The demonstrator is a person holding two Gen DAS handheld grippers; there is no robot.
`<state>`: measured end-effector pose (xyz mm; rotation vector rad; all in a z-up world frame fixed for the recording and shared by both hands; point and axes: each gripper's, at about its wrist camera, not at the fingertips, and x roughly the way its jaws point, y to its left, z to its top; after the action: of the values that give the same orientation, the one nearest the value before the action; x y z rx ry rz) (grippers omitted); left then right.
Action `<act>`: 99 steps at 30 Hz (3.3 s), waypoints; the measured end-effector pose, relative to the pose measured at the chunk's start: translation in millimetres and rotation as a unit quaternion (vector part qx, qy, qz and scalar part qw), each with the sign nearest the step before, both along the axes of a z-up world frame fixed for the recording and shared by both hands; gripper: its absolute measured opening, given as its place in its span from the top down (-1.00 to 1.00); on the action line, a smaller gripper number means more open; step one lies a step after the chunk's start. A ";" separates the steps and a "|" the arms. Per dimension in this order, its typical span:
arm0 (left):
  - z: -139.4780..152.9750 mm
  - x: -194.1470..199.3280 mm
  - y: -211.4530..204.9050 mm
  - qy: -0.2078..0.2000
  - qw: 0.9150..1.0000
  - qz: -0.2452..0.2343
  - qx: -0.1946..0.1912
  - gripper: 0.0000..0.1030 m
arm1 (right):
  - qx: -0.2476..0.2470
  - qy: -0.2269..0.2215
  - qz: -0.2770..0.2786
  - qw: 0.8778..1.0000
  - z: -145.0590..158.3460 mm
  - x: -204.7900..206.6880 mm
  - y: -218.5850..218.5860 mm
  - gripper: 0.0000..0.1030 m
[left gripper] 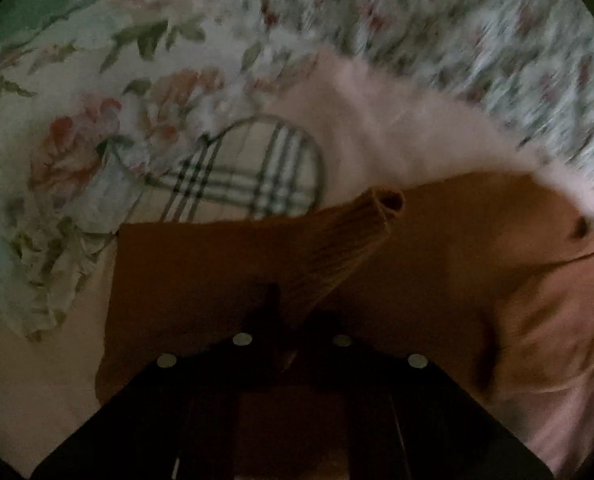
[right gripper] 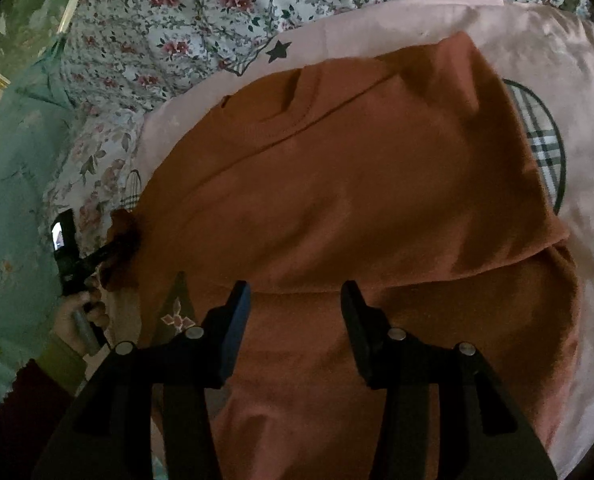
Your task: Fold small clothes
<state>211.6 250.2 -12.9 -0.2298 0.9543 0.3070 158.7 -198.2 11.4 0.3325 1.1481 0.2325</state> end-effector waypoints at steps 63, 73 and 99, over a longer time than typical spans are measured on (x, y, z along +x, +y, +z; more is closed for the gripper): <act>-45.1 -54.9 -96.8 0.060 0.998 -0.018 -0.014 0.03 | 0.082 -0.001 -0.093 0.992 20.7 81.0 -117.0 0.78; -46.8 -44.2 -85.3 0.057 0.998 0.007 -0.019 -0.09 | 0.019 -0.004 -0.081 0.997 -16.3 67.0 -110.5 -0.02; -8.9 -74.2 -65.2 0.040 0.994 -0.056 -0.090 -0.04 | -0.046 -0.042 -0.103 0.993 3.2 43.1 -116.8 0.34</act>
<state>137.4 185.0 -21.8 -0.3303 1.0712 0.1270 201.8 -315.0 14.5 0.3532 1.0301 0.0112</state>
